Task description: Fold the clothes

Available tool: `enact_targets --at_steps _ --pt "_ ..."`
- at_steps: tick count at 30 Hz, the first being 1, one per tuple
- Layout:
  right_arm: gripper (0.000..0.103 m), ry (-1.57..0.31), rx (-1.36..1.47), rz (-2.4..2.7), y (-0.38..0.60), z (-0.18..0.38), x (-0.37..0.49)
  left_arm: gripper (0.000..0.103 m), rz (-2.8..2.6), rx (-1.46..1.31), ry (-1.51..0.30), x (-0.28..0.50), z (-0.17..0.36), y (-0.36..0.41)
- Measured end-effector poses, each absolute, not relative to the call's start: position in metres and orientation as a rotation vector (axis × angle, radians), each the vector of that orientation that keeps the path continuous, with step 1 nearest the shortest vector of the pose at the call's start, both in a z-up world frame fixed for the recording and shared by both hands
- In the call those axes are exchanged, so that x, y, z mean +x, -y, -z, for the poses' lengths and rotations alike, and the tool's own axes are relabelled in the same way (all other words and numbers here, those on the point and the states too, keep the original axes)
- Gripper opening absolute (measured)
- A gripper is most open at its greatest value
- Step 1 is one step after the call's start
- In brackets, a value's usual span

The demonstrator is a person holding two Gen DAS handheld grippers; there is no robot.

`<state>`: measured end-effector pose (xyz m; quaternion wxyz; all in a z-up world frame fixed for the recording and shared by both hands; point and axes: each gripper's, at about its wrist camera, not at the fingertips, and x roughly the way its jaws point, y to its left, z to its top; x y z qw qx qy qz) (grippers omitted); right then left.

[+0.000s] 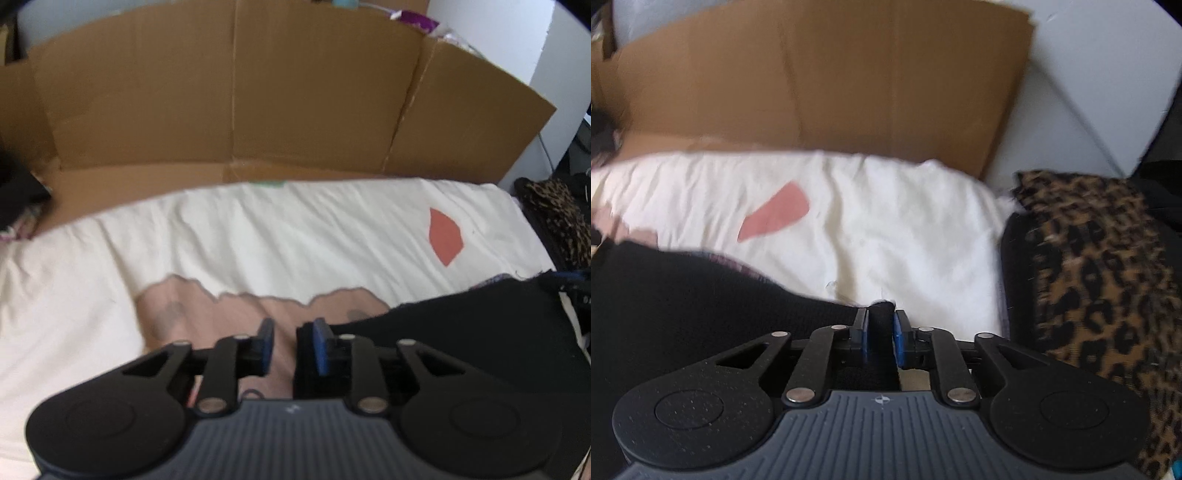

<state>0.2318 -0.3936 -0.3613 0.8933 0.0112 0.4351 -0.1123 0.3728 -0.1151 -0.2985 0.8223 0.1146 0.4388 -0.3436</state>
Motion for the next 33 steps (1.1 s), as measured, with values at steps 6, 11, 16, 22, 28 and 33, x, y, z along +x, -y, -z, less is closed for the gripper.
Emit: enact_targets --at_steps 6,11,16,22,28,33 --pt "0.015 -0.813 0.065 0.095 0.376 0.326 0.223 0.025 0.820 0.240 -0.915 0.345 0.277 0.131" --pt "0.015 -0.815 0.062 -0.028 0.347 0.315 0.232 0.025 0.901 0.263 -0.881 0.324 0.281 0.153" --pt "0.015 -0.857 -0.017 -0.063 0.312 0.333 0.242 0.025 0.946 0.229 -0.880 0.316 0.299 0.165" --pt "0.019 -0.886 -0.079 -0.051 0.307 0.356 0.255 0.027 0.970 0.169 -0.854 0.316 0.328 0.157" --pt "0.019 -0.906 -0.042 -0.018 0.311 0.366 0.270 0.027 0.982 0.167 -0.821 0.316 0.338 0.157" --pt "0.019 -0.914 0.016 -0.002 0.317 0.370 0.275 0.026 0.967 0.204 -0.843 0.317 0.335 0.165"
